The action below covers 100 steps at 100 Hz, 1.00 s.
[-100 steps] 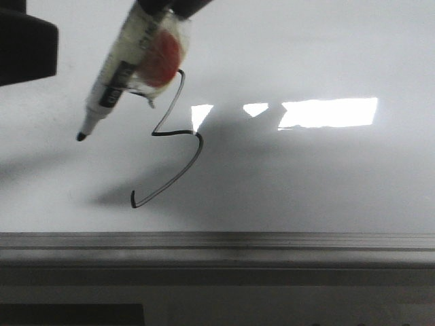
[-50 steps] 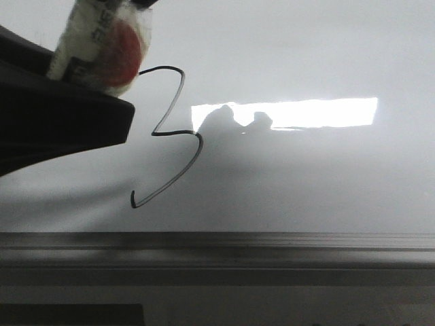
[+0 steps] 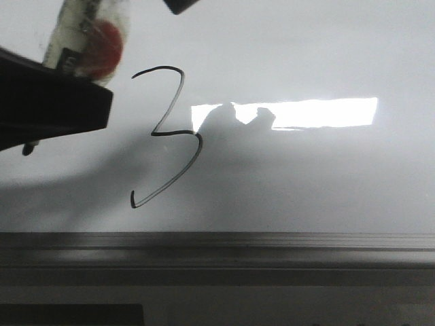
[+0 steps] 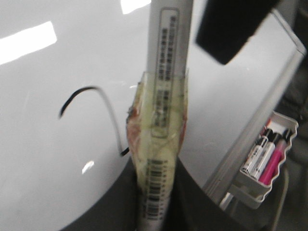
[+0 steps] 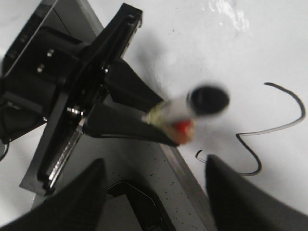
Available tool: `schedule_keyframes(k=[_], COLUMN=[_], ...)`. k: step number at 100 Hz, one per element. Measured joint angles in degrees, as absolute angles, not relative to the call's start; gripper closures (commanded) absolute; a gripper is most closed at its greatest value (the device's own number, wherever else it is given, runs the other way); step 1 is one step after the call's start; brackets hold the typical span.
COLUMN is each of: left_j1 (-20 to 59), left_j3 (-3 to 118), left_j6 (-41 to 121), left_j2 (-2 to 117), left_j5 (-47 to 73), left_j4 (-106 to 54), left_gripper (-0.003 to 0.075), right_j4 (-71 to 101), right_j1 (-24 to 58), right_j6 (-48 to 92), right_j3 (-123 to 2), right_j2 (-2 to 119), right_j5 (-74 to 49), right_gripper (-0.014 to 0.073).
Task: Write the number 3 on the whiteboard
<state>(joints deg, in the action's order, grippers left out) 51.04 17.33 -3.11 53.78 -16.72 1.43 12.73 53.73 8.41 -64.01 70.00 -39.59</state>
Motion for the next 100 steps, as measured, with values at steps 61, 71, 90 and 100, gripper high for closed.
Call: schedule_keyframes(k=[61,71,90,100], left_j1=[47.4,47.4,47.7,47.9], left_j3=[17.8,17.9,18.2,18.5], left_j6=[-3.8,-3.8,-3.8,-4.0], left_j2=[56.7,57.1,57.3,57.3], left_j5=[-9.9,-9.9,-10.2,-10.3], left_j4=[-38.0,-37.8,-37.8,-37.5], left_gripper=[0.0736,0.0638,0.0297,0.0292], right_j4=[12.0,12.0,12.0,12.0], right_j1=[50.8,50.8,50.8,50.8], right_j6=[8.6,8.6,8.6,8.6], right_j3=[-64.0,-64.0,-64.0,-64.0], right_j2=[67.2,67.2,67.2,67.2], right_j5=[-39.6,-39.6,-39.6,-39.6], right_gripper=[0.0126,0.0126,0.0126,0.0126])
